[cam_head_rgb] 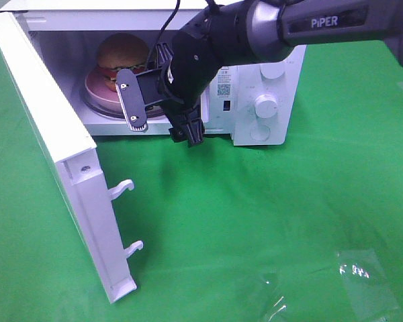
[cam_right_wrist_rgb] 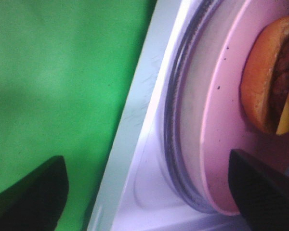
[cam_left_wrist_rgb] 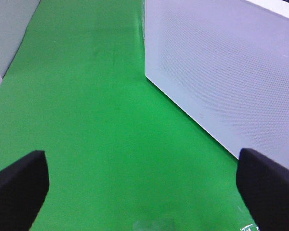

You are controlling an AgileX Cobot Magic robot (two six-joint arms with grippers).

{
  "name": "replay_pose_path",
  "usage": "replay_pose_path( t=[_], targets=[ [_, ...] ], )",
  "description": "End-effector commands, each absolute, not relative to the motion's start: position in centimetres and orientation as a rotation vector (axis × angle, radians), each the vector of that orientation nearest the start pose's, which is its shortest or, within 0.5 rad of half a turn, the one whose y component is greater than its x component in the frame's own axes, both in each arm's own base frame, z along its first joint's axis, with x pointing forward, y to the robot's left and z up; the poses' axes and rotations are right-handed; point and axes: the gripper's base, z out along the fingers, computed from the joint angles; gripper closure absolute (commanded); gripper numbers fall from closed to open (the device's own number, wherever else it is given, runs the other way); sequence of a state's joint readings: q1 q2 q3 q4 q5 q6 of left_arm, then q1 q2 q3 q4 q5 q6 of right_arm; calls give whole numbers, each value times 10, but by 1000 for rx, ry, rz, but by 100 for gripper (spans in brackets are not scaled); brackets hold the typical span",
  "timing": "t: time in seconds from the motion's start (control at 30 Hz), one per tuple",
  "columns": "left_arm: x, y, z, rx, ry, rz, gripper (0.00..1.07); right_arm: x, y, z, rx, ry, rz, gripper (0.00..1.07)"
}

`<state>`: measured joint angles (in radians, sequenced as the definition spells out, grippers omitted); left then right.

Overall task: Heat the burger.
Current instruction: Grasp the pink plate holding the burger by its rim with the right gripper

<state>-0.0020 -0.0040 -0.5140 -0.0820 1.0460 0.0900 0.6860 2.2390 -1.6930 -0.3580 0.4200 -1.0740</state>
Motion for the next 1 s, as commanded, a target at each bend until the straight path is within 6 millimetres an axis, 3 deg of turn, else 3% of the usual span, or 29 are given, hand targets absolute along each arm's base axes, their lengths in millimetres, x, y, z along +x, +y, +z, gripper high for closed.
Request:
replay_pose_path(
  t=[0.03, 1.0],
  targets=[
    [-9, -7, 282, 91, 1981, -39, 8, 400, 311, 163, -2079, 1331, -476, 23],
    [-9, -6, 282, 91, 1981, -36, 8, 419, 342, 130, -2062, 1291, -469, 29]
  ],
)
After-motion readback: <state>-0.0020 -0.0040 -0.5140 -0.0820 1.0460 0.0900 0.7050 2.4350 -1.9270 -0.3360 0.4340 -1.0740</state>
